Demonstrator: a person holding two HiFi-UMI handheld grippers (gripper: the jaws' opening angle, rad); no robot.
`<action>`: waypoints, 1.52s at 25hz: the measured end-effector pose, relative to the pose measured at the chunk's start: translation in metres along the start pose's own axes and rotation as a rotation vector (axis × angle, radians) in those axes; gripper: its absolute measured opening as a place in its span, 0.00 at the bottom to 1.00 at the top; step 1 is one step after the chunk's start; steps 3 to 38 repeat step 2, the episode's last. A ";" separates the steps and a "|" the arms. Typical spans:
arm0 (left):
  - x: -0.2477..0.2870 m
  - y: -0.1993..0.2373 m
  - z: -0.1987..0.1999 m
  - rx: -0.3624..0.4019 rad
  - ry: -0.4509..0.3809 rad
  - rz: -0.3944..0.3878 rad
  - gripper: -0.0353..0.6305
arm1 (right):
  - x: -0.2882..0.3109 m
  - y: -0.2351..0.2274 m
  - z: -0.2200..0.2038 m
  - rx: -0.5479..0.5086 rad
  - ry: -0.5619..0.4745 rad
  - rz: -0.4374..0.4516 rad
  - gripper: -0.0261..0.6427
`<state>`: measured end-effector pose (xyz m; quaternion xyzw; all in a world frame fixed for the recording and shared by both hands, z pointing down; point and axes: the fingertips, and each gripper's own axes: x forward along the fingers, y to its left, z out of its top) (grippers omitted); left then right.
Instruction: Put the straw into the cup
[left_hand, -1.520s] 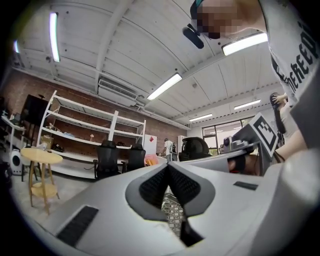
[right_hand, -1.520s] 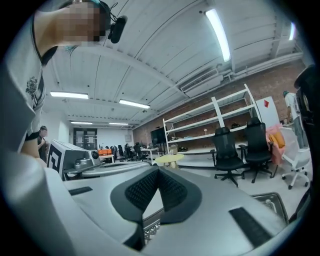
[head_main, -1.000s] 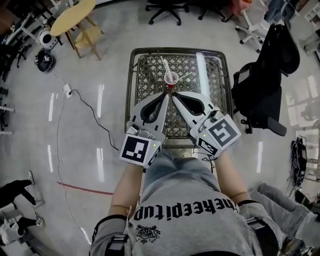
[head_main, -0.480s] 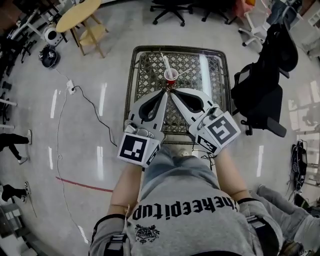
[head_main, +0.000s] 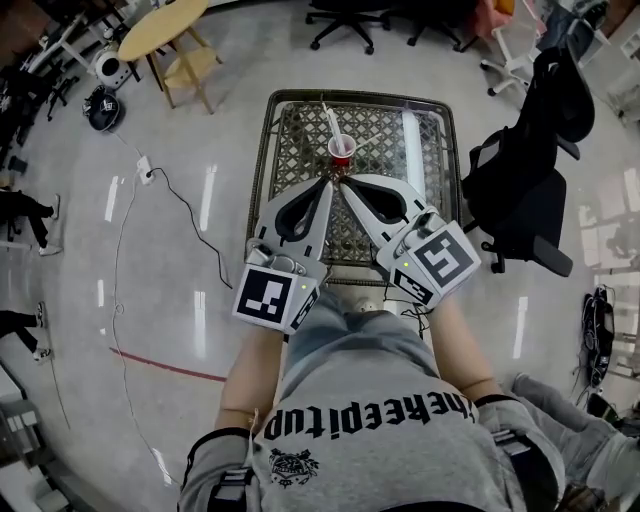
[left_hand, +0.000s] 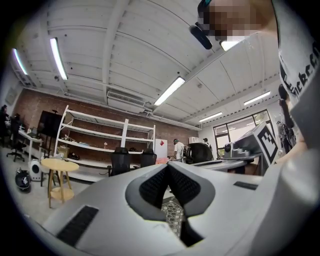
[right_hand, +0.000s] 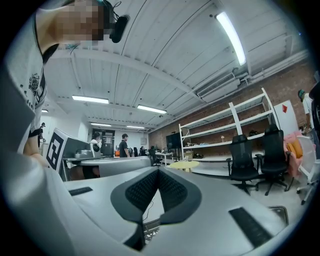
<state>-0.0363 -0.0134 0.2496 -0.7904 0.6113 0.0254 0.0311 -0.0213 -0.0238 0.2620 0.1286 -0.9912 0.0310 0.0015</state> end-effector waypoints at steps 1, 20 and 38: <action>-0.001 0.000 0.000 0.000 -0.002 0.002 0.09 | -0.001 0.001 0.000 -0.001 -0.001 0.000 0.05; -0.003 -0.001 0.001 0.001 -0.003 0.004 0.09 | -0.001 0.002 0.000 -0.001 -0.002 0.001 0.05; -0.003 -0.001 0.001 0.001 -0.003 0.004 0.09 | -0.001 0.002 0.000 -0.001 -0.002 0.001 0.05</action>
